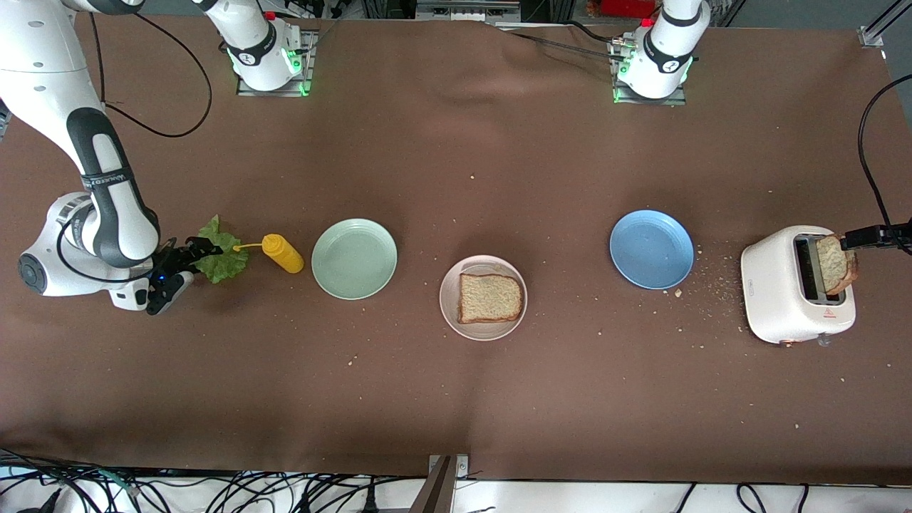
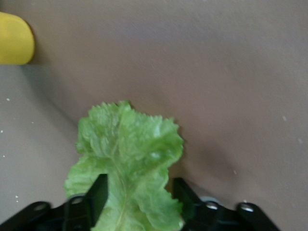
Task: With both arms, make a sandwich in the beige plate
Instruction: 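Grasp the lettuce with the right gripper while the left gripper grasps the bread, then lay the lettuce on the bread while the left gripper lifts the second slice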
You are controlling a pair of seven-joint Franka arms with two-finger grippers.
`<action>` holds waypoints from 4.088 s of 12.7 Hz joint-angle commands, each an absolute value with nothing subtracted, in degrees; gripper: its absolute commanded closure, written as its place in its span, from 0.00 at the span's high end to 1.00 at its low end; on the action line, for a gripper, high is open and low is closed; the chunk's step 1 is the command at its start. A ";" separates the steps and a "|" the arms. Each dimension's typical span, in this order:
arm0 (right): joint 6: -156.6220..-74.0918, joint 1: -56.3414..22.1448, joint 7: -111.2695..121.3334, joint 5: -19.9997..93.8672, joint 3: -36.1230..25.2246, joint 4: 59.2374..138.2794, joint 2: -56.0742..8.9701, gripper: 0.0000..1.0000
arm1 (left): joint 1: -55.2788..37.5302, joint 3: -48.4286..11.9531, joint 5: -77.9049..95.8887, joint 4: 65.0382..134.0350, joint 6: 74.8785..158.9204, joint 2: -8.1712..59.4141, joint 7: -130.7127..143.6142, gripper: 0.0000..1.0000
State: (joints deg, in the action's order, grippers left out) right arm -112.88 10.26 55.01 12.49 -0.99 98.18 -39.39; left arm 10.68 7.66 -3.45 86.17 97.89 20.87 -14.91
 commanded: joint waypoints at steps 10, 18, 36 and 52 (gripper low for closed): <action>-96.53 7.83 50.89 2.03 -0.79 83.17 -36.91 0.00 | 12.04 7.29 -5.27 86.22 101.60 26.28 -15.73 1.00; -72.26 2.29 30.37 6.04 2.88 63.55 -36.83 0.00 | 12.13 7.29 -5.27 86.84 101.51 27.33 -15.73 0.75; -129.78 -20.82 -40.77 12.31 22.06 66.36 -48.50 0.00 | 12.58 5.89 -4.22 70.40 80.87 25.40 -17.84 0.00; -147.22 -22.86 -39.20 1.23 21.62 66.27 -57.48 0.99 | -1.49 6.50 10.54 70.58 72.69 25.49 -9.60 0.00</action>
